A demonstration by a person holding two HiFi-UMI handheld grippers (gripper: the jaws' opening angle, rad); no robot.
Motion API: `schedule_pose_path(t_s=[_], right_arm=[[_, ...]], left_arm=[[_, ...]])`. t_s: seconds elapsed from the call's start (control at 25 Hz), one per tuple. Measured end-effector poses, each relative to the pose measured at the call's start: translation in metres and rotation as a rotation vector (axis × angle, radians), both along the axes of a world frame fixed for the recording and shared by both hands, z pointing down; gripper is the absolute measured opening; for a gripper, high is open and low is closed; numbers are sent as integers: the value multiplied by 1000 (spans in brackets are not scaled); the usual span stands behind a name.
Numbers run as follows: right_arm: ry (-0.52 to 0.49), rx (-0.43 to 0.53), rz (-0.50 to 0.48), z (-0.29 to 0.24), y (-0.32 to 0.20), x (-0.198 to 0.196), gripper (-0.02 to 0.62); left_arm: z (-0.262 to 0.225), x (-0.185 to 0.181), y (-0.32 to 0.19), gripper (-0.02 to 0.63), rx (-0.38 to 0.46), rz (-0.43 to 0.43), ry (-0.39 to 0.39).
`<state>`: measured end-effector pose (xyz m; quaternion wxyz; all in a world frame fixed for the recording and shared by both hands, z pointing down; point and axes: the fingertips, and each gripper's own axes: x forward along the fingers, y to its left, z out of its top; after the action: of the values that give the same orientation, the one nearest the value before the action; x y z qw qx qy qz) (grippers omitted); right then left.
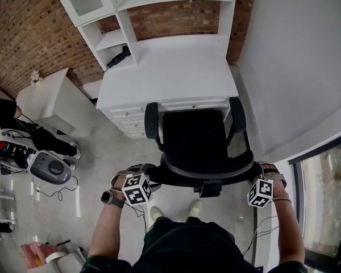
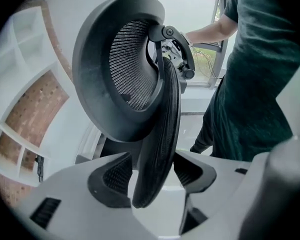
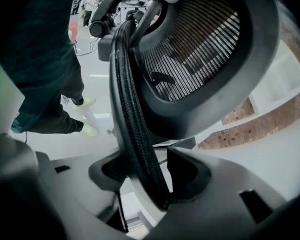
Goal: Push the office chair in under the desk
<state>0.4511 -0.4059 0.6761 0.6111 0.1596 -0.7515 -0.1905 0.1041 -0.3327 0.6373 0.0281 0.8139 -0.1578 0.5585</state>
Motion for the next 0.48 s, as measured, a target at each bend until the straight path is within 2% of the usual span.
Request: schedule_pose_path(t_s=[0.2, 0.36, 0.48], right_arm=[[-9, 37, 22, -18, 7, 15, 207], [-63, 53, 118, -50, 16, 21, 204], [-131, 87, 190, -80, 20, 15, 167]], left_arm=[[-16, -7, 1, 248, 31, -78, 42], [-38, -35, 2, 209, 71, -169, 111], [-50, -56, 5, 206, 110, -210, 154]])
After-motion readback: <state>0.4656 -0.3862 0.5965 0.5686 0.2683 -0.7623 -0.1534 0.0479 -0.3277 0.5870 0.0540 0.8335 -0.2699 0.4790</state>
